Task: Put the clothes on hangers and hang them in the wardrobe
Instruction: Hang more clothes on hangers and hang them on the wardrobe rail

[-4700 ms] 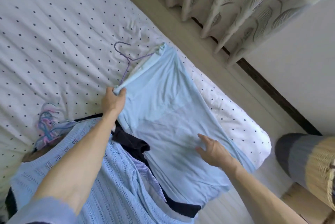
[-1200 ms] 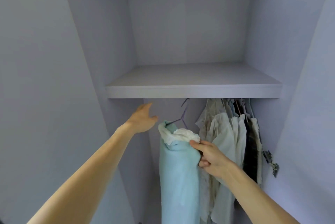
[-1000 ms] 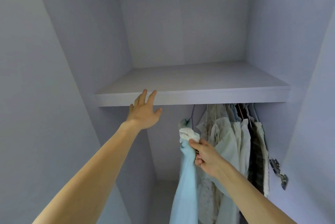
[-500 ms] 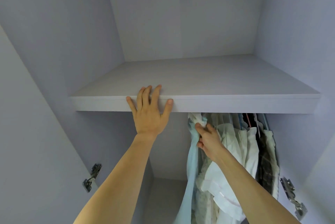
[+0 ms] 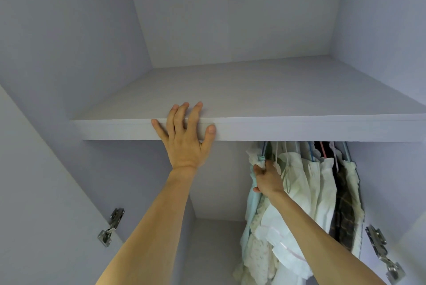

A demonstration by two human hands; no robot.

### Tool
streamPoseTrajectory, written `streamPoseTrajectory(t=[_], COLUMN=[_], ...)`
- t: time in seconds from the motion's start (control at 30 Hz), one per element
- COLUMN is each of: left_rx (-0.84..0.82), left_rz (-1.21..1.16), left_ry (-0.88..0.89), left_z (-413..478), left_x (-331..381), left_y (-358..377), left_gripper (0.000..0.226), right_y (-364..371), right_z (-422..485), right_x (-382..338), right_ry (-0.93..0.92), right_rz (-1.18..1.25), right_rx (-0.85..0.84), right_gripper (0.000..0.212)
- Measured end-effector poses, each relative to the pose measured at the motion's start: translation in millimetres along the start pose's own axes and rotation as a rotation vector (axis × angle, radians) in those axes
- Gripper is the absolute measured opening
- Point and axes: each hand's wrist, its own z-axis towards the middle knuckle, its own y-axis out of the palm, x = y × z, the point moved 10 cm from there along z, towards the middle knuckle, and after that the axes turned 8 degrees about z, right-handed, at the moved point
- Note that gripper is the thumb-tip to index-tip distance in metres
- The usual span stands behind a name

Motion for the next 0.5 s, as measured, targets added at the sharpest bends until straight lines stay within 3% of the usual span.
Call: streamPoseTrajectory(t=[0.23,0.37,0.5], left_rx=[-0.036,-0.052,-0.077], left_rz=[0.028,0.037,0.038], left_ry=[0.002,-0.004,-0.006], left_z=[-1,-1,-1], left_x=[0,0,1], left_y=[0,0,0], left_gripper=[0.053,0.053,0.054], right_y=[-18,-30,-21], right_z=[-12,-14,-18], right_x=[-5,-24,-44], right_ry=[-0.109,-0.140,-0.194], right_rz=[-0.183,-0.034,0.109], right_rx=[0.103,0.141,0.066], right_gripper=[0.033,0.022,0.021])
